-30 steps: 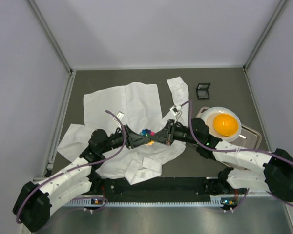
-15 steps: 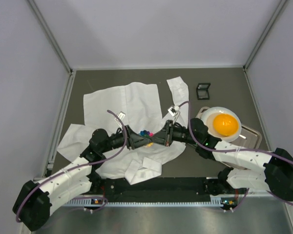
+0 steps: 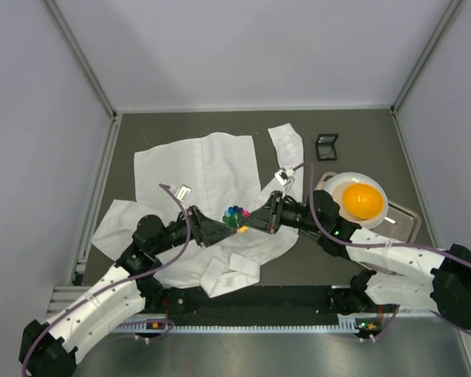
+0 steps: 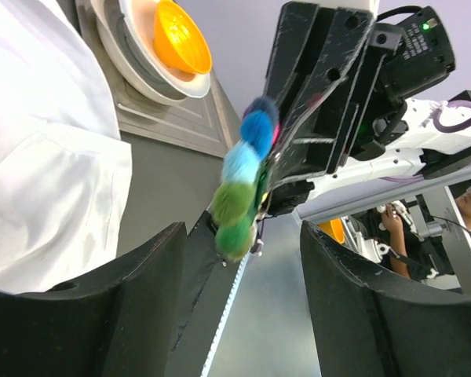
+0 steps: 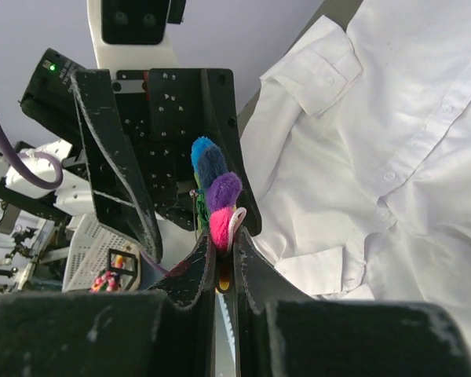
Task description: Remove the brooch from the garment
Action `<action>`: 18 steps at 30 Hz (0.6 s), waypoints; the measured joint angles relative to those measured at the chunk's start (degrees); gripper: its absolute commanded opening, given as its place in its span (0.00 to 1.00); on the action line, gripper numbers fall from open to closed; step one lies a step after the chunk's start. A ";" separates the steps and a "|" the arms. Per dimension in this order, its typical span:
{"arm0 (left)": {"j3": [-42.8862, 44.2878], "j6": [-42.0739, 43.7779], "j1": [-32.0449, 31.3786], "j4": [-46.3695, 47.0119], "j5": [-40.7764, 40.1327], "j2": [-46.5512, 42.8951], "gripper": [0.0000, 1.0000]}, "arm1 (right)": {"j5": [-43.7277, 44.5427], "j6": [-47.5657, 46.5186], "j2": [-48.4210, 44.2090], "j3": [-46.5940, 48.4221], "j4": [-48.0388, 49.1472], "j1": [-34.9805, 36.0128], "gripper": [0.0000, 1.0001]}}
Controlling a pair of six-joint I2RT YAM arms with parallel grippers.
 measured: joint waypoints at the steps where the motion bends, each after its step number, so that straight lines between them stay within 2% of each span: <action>1: 0.04 0.50 0.00 -1.92 -0.50 -1.22 0.65 | -0.02 -0.07 -0.46 0.00 -0.09 -0.26 0.00; 7: 0.55 2.67 0.00 -9.51 -3.48 -5.33 0.64 | -0.52 -0.52 -2.10 -0.09 -1.05 -1.49 0.00; 13: 0.87 2.80 0.00 -11.06 -4.70 -4.46 0.58 | -2.95 -1.42 -2.89 -0.11 -2.58 -1.84 0.00; 16: 1.42 2.69 0.00 -11.02 -4.59 -3.50 0.50 | -4.42 -1.99 -2.89 -0.11 -3.32 -1.84 0.00; 18: 1.70 2.58 -0.02 -10.99 -4.37 -3.26 0.42 | -5.14 -2.16 -2.89 -0.11 -3.48 -2.10 0.00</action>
